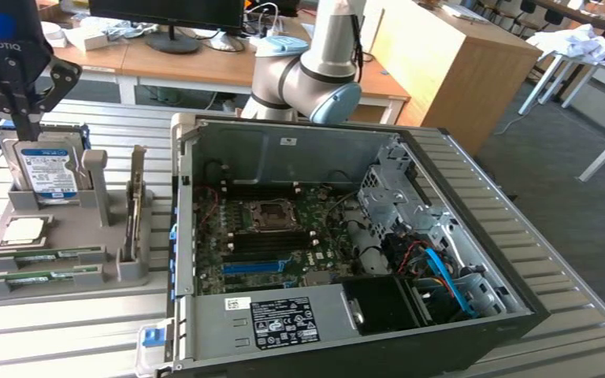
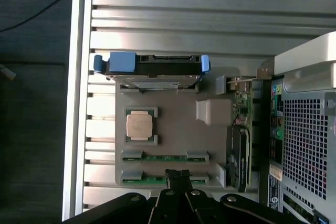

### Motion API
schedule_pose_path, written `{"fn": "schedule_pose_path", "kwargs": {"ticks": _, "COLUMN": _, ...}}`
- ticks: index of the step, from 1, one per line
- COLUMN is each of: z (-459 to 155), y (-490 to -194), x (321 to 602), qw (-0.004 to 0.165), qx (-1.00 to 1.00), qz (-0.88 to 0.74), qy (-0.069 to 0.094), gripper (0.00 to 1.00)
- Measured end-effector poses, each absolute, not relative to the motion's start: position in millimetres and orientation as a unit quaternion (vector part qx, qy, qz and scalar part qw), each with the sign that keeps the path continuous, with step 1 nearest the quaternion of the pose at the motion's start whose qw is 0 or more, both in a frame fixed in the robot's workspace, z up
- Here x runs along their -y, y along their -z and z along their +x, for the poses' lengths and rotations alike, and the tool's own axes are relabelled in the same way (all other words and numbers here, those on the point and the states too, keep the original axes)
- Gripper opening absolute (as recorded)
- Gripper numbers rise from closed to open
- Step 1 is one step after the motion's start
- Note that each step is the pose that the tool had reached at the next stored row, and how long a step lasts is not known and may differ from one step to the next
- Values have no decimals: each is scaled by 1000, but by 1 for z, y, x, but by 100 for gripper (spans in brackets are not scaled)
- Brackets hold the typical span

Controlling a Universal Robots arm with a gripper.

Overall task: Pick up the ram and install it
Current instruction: 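Reach for the ram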

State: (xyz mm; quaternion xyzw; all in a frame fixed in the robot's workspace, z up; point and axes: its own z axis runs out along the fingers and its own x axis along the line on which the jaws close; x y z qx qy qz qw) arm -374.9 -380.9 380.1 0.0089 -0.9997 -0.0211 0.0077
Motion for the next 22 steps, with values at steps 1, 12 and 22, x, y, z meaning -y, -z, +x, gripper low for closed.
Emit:
{"fn": "schedule_pose_path", "kwargs": {"ticks": 1, "z": -375, "y": -380, "x": 381, "qw": 8, "qx": 1000, "qz": 9, "qy": 21, "gripper": 10}}
{"fn": "schedule_pose_path", "kwargs": {"ticks": 12, "z": -375, "y": -380, "x": 391, "qw": 8, "qx": 1000, "qz": 9, "qy": 21, "gripper": 10}}
{"fn": "schedule_pose_path", "kwargs": {"ticks": 22, "z": -375, "y": -380, "x": 400, "qw": 8, "qx": 1000, "qz": 9, "qy": 21, "gripper": 10}}
